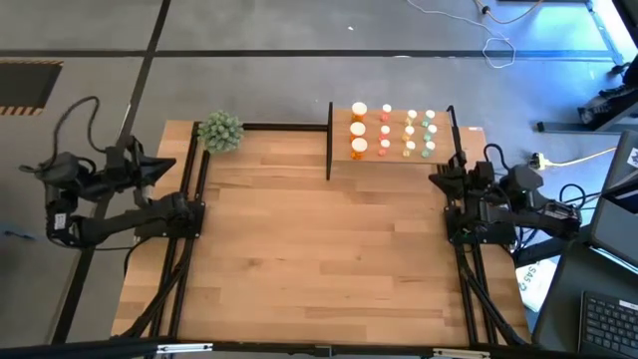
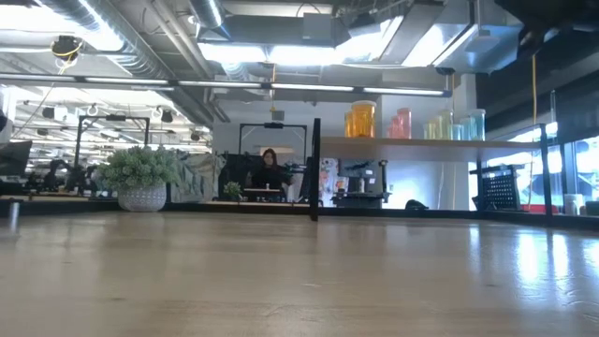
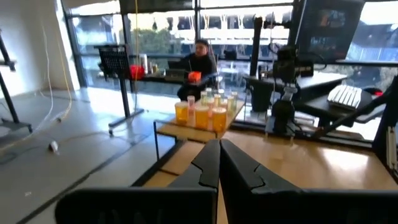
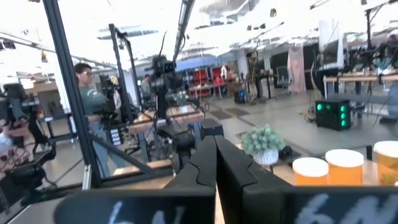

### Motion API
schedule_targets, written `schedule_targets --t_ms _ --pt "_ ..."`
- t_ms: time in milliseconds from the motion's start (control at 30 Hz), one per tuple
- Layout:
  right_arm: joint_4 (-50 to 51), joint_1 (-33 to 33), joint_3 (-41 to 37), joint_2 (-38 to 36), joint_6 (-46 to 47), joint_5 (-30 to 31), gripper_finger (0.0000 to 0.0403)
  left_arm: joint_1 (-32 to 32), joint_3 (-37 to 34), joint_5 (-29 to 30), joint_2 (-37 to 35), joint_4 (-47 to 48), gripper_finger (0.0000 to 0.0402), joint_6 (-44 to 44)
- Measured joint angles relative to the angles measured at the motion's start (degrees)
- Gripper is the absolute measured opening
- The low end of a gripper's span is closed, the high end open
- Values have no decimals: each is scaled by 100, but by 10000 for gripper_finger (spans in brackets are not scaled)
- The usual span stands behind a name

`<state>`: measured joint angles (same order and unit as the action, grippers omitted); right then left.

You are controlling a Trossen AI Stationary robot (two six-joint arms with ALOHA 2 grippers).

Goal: Pick and place medicine bottles onto shelf by color
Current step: Return to Home Position

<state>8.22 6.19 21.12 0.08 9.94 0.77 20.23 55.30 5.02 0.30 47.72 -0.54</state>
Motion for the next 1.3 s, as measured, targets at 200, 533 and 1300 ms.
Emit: schedule_targets --t_ms 200,533,1300 --pt "-765 1 -400 2 -272 16 0 0 -533 -11 2 -592 0 91" --pt "-1961 1 -1469 9 -501 14 0 0 -1457 -19 4 -1606 0 255" --pt "-1918 1 -2074 13 -735 -43 14 -2 -3771 -323 7 -3984 0 -87"
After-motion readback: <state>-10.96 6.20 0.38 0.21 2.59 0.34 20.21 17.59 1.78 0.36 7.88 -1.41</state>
